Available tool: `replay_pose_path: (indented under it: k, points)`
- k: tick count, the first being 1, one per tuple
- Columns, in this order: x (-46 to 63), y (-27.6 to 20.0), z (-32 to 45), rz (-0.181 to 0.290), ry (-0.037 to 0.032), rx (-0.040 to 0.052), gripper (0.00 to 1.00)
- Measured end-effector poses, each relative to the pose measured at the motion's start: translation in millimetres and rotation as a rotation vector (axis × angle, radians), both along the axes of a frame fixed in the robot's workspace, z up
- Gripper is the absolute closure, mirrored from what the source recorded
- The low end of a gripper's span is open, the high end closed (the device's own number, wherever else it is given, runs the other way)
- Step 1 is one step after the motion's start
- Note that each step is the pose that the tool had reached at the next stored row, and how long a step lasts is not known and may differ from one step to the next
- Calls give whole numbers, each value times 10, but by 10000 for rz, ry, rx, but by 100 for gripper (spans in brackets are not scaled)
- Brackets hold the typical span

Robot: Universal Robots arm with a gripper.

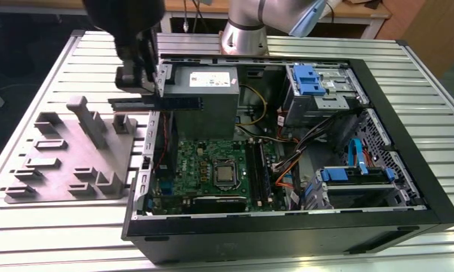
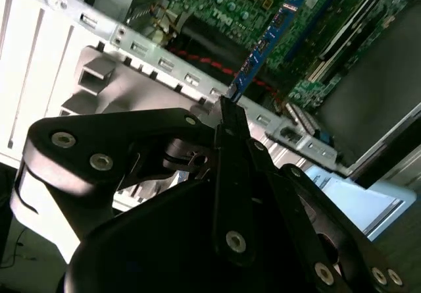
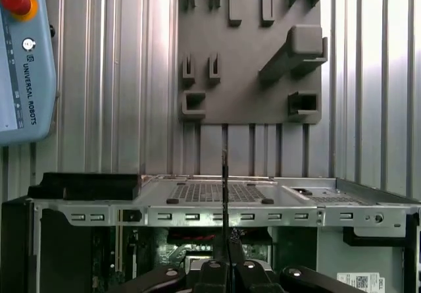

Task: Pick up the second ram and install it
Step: 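Pick up the second ram and move it above second insertion slot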

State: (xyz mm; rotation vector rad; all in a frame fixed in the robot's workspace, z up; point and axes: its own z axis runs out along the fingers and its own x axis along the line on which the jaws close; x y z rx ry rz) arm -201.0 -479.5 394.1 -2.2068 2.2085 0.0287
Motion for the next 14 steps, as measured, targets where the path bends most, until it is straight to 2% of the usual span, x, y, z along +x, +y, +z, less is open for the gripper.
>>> replay_pose_path:
  k: [14]
  points:
    - [530, 0, -4, -2, 1, -1, 92]
